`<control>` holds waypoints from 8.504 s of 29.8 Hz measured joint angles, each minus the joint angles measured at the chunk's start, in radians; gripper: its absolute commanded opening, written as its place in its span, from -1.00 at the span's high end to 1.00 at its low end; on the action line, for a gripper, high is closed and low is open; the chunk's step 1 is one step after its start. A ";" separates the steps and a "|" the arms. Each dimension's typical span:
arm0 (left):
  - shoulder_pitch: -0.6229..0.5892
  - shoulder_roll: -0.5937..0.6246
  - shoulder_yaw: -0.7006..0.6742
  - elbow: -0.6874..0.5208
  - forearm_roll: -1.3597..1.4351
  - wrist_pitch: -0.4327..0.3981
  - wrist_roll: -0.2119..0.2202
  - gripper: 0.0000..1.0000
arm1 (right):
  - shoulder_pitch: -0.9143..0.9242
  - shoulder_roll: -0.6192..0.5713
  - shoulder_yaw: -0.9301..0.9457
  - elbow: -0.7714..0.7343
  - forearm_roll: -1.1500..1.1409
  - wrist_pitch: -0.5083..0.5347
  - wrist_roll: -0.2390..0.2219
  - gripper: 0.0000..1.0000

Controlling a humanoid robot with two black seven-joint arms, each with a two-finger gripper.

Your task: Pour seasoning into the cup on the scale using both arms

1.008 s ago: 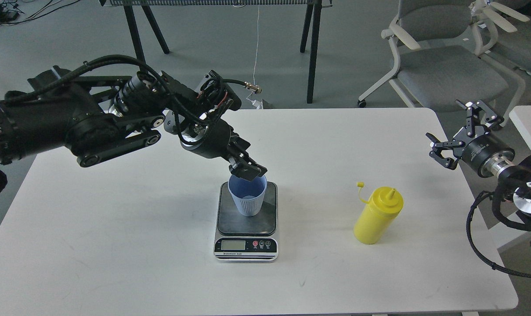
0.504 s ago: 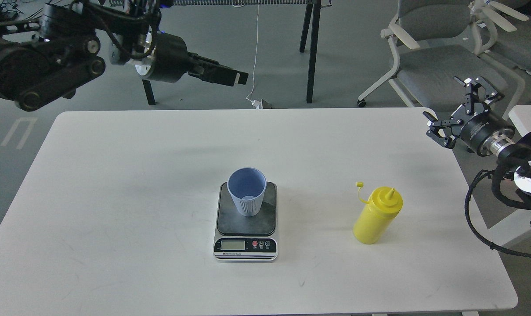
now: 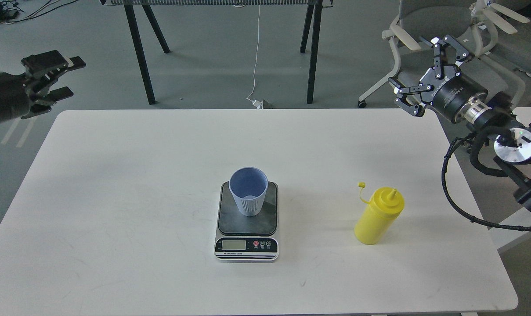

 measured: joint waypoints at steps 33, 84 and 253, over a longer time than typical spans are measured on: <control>0.051 -0.129 -0.067 -0.002 -0.052 0.000 0.000 -0.99 | -0.993 -0.101 0.806 0.781 0.965 0.000 0.172 -0.99; 0.140 -0.157 -0.072 0.001 -0.062 0.000 0.000 -0.99 | -1.132 0.218 0.284 0.660 0.428 0.000 0.206 -0.99; 0.186 -0.240 -0.074 0.001 -0.057 0.000 0.000 -0.99 | -0.553 0.189 0.534 0.722 0.534 -0.450 0.045 0.96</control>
